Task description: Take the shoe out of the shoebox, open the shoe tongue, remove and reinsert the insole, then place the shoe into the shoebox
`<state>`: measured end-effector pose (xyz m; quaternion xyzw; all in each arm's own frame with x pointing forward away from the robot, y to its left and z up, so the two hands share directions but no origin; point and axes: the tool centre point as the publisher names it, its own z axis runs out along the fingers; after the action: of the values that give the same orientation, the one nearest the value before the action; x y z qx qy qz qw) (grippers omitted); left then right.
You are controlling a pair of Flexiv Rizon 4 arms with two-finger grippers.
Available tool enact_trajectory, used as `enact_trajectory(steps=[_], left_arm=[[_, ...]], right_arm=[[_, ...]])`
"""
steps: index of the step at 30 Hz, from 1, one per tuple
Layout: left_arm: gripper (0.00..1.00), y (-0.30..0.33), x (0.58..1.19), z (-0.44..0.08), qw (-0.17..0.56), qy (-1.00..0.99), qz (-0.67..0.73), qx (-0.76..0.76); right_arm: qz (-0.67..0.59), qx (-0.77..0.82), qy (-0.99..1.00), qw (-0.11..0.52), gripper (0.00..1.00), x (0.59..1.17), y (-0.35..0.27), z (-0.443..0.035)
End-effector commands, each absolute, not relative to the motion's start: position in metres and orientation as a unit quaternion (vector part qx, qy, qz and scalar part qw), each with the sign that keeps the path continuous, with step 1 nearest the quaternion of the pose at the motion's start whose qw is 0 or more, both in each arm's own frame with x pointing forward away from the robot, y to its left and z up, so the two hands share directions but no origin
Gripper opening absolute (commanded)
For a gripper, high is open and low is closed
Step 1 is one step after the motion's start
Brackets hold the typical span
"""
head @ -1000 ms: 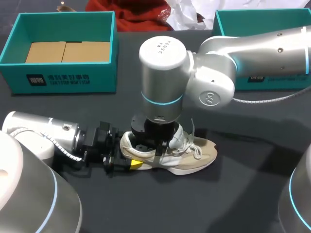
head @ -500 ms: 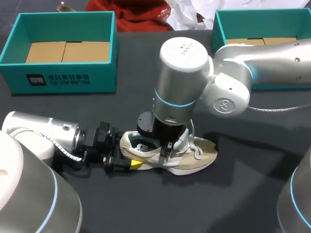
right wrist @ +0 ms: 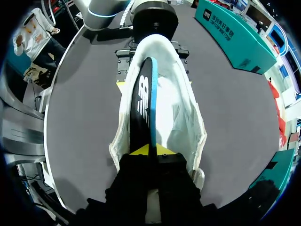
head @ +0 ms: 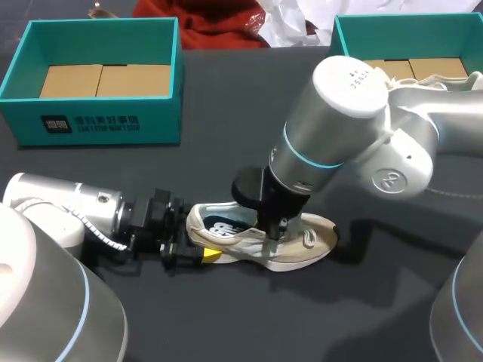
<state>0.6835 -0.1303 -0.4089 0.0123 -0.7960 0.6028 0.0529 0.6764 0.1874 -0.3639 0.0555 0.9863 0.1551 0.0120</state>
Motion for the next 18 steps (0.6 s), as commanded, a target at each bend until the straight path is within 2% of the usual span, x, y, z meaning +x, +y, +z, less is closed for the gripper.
enact_trajectory(steps=[1, 18], left_arm=[[0.00, -0.128, 0.684, -0.412, 0.053, -0.796, 0.602, 0.013], [0.00, -0.128, 0.684, -0.412, 0.053, -0.796, 0.602, 0.013]], right_arm=[[0.222, 0.052, 0.974, 0.015, 0.00, 0.676, 0.173, -0.362], [0.277, -0.030, 0.960, 0.015, 0.00, 0.690, 0.191, -0.337]])
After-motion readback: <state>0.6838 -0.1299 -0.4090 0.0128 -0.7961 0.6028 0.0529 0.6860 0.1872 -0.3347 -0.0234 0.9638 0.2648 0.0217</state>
